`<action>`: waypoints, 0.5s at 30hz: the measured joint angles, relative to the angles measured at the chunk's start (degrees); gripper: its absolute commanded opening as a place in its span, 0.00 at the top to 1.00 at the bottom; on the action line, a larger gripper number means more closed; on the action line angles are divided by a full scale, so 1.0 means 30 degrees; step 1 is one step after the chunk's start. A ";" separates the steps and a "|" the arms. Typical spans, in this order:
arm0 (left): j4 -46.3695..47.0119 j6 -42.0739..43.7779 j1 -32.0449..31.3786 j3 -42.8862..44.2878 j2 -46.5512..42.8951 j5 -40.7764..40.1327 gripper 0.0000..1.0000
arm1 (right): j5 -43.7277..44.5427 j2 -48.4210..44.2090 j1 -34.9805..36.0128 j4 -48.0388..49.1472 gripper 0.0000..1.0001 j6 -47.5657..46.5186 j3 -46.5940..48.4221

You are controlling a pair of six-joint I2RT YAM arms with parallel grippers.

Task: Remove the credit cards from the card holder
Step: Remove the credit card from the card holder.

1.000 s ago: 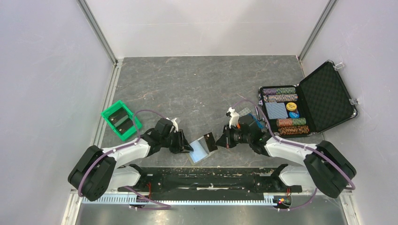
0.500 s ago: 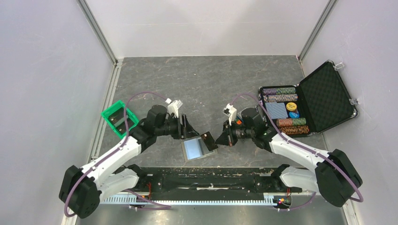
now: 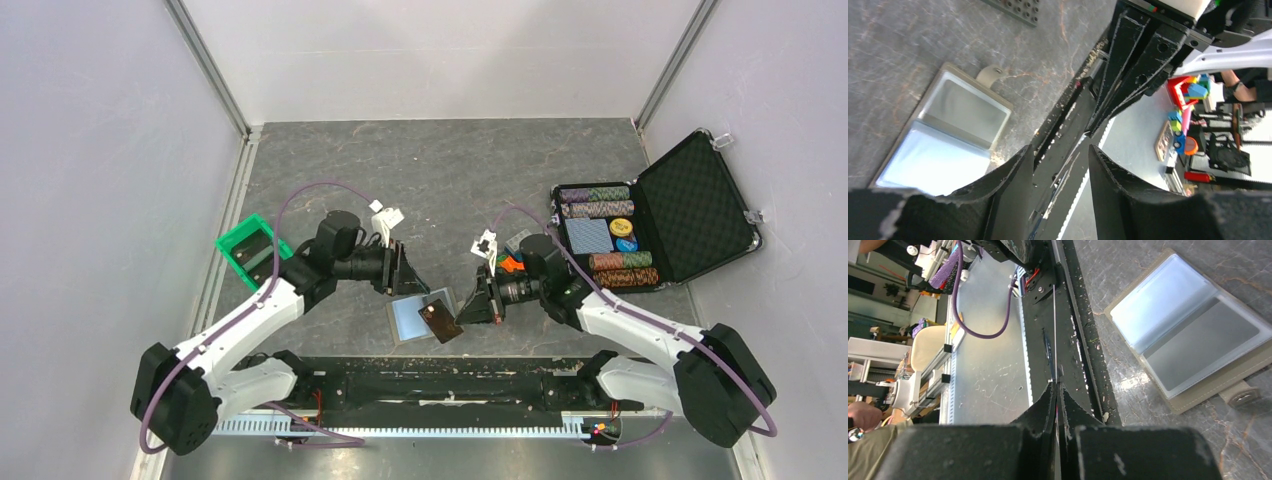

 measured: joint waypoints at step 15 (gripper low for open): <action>0.0430 -0.0015 0.0000 0.0007 0.0954 0.3672 0.52 | -0.1129 -0.0321 0.0000 0.3096 1.00 0.2178 -0.1319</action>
